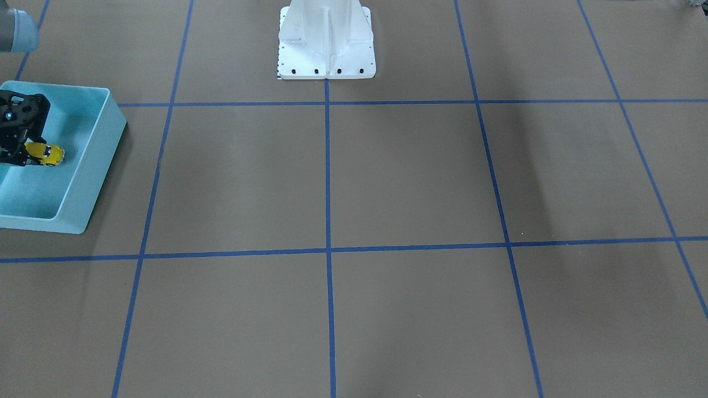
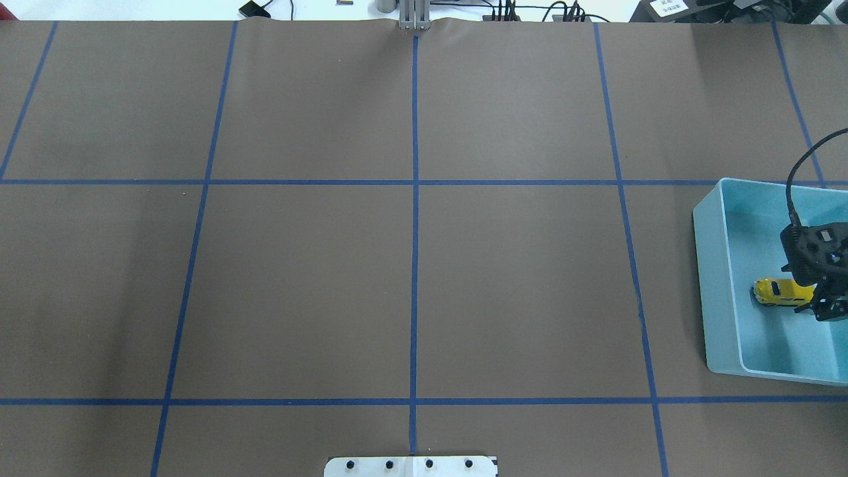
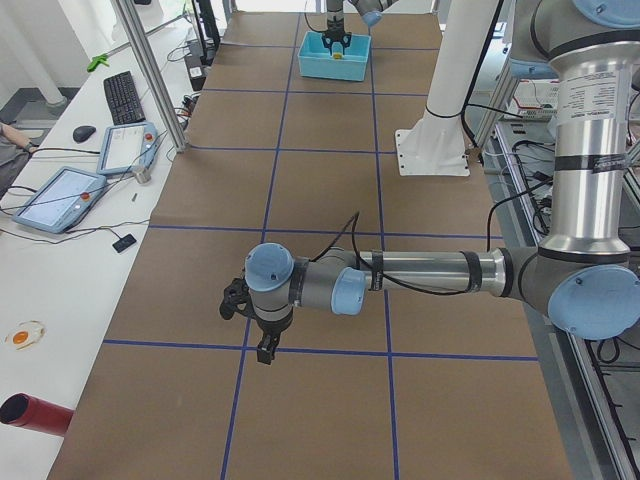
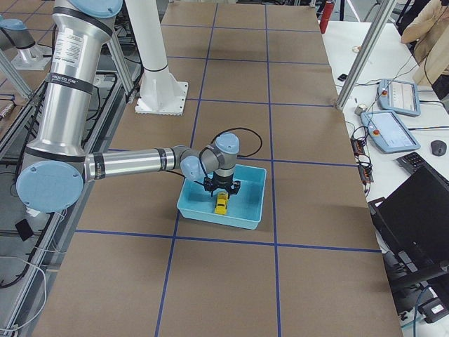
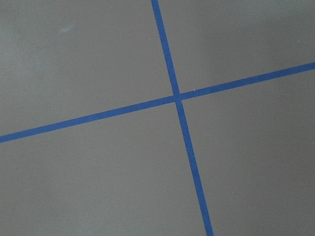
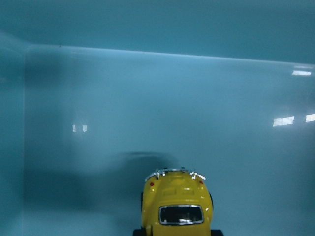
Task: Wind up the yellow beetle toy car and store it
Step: 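Lower the car into the bin and open the right gripper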
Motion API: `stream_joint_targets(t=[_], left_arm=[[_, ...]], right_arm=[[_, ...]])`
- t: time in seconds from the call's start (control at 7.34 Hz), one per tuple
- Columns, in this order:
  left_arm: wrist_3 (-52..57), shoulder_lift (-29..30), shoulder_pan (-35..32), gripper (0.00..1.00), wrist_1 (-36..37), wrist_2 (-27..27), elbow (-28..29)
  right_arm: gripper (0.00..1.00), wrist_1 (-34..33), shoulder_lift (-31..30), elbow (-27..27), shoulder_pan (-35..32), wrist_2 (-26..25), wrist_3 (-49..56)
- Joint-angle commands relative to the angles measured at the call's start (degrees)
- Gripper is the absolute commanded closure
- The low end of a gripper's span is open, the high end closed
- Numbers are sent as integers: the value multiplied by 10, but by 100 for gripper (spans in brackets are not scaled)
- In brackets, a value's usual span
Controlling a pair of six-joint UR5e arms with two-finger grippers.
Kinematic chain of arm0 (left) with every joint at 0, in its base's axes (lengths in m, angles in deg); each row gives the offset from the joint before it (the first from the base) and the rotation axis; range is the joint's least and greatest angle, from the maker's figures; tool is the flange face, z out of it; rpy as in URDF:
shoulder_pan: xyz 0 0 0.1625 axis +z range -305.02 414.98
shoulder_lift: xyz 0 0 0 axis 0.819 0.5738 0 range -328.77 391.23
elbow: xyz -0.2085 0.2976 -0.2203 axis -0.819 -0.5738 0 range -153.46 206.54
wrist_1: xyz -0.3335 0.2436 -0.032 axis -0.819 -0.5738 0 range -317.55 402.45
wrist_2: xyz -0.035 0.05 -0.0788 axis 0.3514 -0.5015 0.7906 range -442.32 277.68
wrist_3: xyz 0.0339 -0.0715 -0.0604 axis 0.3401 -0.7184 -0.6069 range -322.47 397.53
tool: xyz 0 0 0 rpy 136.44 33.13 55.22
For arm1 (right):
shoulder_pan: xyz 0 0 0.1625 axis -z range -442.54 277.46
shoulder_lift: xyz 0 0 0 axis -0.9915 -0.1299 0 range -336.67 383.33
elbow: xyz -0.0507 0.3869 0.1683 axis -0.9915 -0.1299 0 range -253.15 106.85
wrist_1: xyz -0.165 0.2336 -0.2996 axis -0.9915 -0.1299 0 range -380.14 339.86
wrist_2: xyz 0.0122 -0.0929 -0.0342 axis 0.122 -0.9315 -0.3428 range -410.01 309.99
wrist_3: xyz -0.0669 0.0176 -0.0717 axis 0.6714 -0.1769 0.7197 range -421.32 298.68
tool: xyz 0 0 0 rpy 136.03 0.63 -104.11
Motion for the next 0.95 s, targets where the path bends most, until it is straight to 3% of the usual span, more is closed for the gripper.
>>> stream_joint_targets(t=[0.0,0.14,0.41,0.82], left_arm=[[5,-4,0,0,-5,1,4],[5,-5,0,0,-5,1,3],[5,-5,0,0,-5,1,3],[4,-5,0,0,-5,1,4]], right_arm=[[0,0,3,23,-3,13,3],[0,-2,-2,46,-32,42,5],[0,-7,-1,27,-151,96,12],[1,-52,-5,-92,-345,124,1]])
